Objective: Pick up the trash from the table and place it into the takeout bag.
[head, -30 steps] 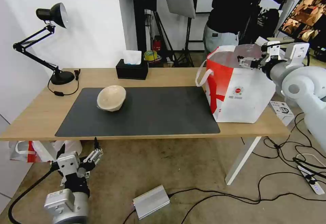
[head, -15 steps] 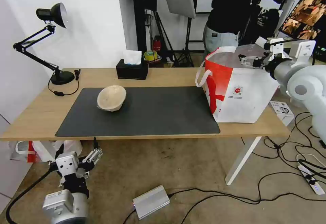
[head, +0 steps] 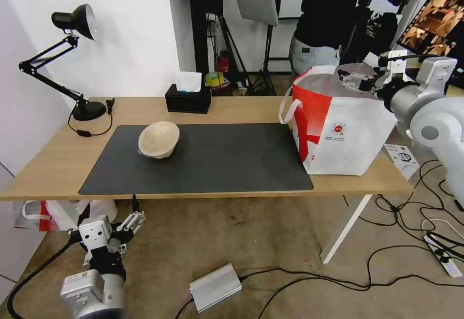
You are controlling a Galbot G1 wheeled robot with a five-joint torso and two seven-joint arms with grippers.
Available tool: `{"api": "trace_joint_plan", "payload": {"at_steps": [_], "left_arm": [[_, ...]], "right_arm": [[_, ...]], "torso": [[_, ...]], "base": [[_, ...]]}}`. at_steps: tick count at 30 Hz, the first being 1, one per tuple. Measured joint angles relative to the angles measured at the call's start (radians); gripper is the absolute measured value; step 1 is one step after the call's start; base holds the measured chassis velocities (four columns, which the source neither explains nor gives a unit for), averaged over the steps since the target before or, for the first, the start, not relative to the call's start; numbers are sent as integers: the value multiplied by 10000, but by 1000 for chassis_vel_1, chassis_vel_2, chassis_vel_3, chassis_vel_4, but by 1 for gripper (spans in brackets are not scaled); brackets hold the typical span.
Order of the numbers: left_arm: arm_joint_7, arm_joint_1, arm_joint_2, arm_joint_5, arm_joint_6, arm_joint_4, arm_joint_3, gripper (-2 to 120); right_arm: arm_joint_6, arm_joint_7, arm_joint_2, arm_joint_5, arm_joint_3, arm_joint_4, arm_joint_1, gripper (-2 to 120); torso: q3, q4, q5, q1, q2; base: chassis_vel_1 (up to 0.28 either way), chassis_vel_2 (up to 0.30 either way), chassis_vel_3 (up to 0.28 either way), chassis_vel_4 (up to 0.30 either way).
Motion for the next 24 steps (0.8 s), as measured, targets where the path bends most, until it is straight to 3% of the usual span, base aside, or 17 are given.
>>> {"api": "trace_joint_plan", "payload": {"at_steps": [4, 24], "left_arm": [[-11, -15, 5, 0, -22, 0, -16, 100], [-43, 47, -47, -3, -106, 5, -35, 100]], "right_arm": [[1413, 25, 178, -499, 116, 341, -521, 100], [3875, 853, 535, -1854, 663, 2099, -3031, 100]], "torso": [[0, 1, 0, 0, 0], [0, -1, 0, -1, 0]], "base": [[0, 0, 0, 0], [0, 0, 0, 0]]}}
